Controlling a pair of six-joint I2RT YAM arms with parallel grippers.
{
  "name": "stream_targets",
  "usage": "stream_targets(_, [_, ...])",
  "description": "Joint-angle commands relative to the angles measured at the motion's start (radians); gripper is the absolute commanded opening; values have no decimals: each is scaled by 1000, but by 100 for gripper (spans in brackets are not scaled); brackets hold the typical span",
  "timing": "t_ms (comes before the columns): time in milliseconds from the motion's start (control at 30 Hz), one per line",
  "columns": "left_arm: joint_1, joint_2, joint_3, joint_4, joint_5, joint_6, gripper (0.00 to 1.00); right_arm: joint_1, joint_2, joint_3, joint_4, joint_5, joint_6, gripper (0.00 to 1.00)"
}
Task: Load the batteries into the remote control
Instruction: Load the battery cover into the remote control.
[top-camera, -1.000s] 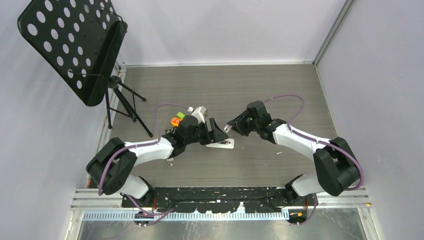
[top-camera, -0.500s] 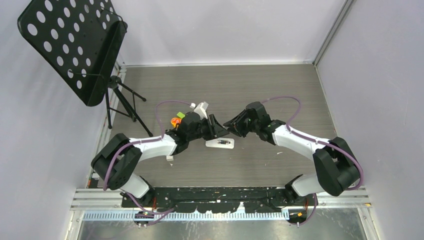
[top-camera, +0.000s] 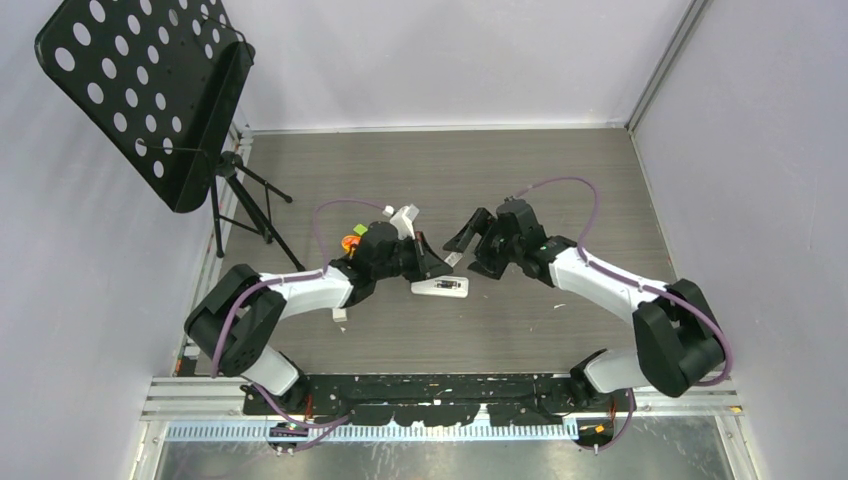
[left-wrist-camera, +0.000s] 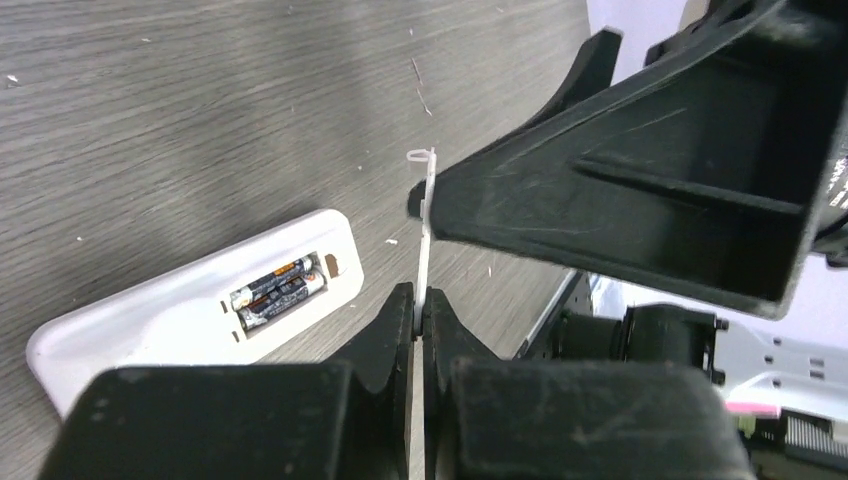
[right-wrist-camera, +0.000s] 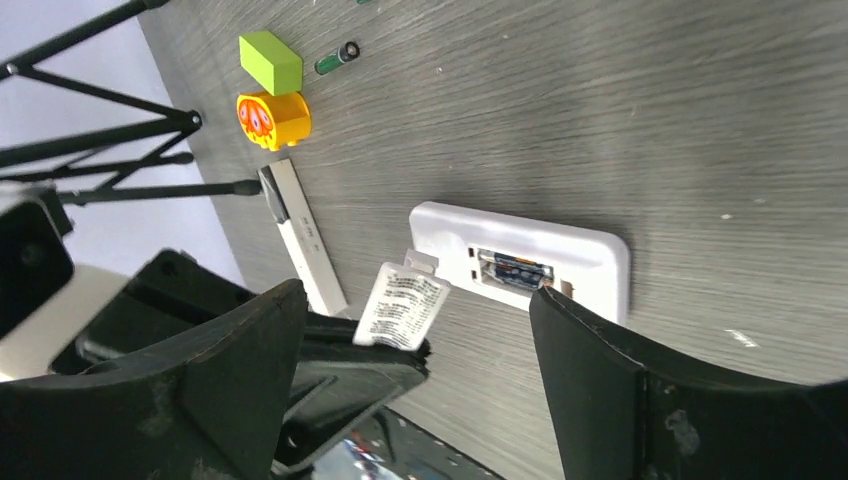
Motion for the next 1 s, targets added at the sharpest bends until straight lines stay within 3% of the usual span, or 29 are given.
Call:
stream_targets(0, [61, -29, 33, 26, 254, 94, 0, -34, -119, 7, 22, -99, -297, 88])
stream_targets(100, [89, -42, 36, 0, 398, 116, 0, -37, -172, -7, 40, -239, -427, 87])
stream_targets(200, [92, -78, -3, 10, 455, 130, 0, -38, -193, -17, 1, -391, -547, 85])
stream_targets(300, [93, -114, -13, -15, 519, 159, 0, -38, -220, -39, -75, -428, -648, 82])
stream_targets(667, [93, -208, 28, -287, 599, 378, 0, -36, -243, -88, 52, -573, -626, 43])
stream_targets(800, [94, -235, 29, -283, 611, 374, 0, -27, -295, -129, 161, -649, -595, 41])
stream_targets(967, [93, -259, 26, -284, 623, 373, 0, -18, -314, -140, 163, -651, -606, 41])
